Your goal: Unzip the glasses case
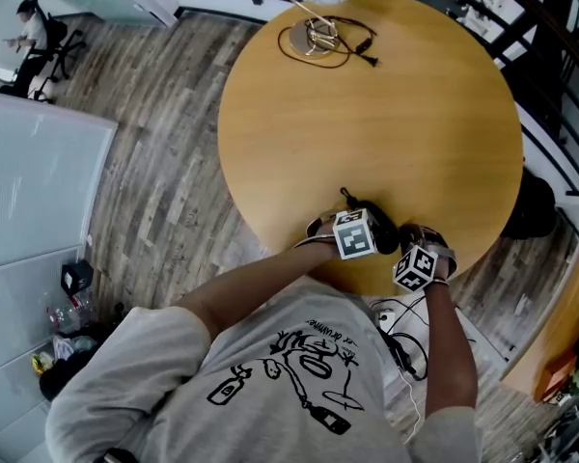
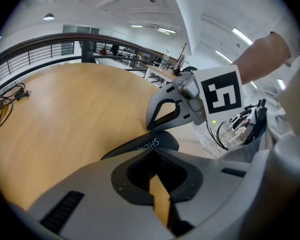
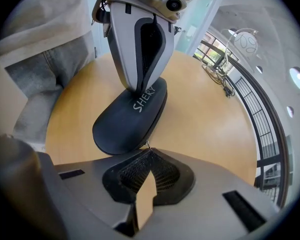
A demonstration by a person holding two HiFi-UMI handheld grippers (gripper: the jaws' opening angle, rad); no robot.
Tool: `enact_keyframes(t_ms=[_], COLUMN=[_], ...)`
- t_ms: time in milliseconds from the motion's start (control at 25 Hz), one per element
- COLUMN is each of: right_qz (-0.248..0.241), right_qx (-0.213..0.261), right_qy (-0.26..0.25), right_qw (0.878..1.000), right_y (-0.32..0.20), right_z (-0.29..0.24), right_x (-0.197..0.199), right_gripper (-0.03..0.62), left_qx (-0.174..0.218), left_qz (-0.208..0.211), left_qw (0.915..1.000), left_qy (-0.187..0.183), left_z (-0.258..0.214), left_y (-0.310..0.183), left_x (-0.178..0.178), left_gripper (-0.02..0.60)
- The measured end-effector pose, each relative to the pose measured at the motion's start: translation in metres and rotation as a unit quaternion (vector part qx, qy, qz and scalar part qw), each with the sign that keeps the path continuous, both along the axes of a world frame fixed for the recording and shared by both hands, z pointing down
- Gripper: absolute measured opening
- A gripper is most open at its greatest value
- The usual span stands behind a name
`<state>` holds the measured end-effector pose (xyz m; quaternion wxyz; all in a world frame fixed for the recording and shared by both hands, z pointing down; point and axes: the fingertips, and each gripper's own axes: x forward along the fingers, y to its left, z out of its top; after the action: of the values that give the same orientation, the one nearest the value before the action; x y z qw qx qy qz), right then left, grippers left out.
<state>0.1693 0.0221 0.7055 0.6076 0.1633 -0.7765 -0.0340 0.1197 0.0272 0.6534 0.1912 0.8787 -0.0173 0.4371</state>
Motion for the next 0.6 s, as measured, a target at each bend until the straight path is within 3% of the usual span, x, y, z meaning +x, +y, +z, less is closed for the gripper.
enact_keyframes(t_ms=[600], right_qz=[-0.091], right_qx=[0.006], right_qy=[0.019], right_qw=[0.996], right_y=[-0.019], right_z=[-0.001], right_x=[-0.016], right_gripper=[0.020], left_qx=[-0.005], left_qz=[-0.004], left_qw=[1.0000], left_qy=[0.006], left_z=[0.000], left_y=[0.000], left_x=[0.002], left_gripper=[0.006])
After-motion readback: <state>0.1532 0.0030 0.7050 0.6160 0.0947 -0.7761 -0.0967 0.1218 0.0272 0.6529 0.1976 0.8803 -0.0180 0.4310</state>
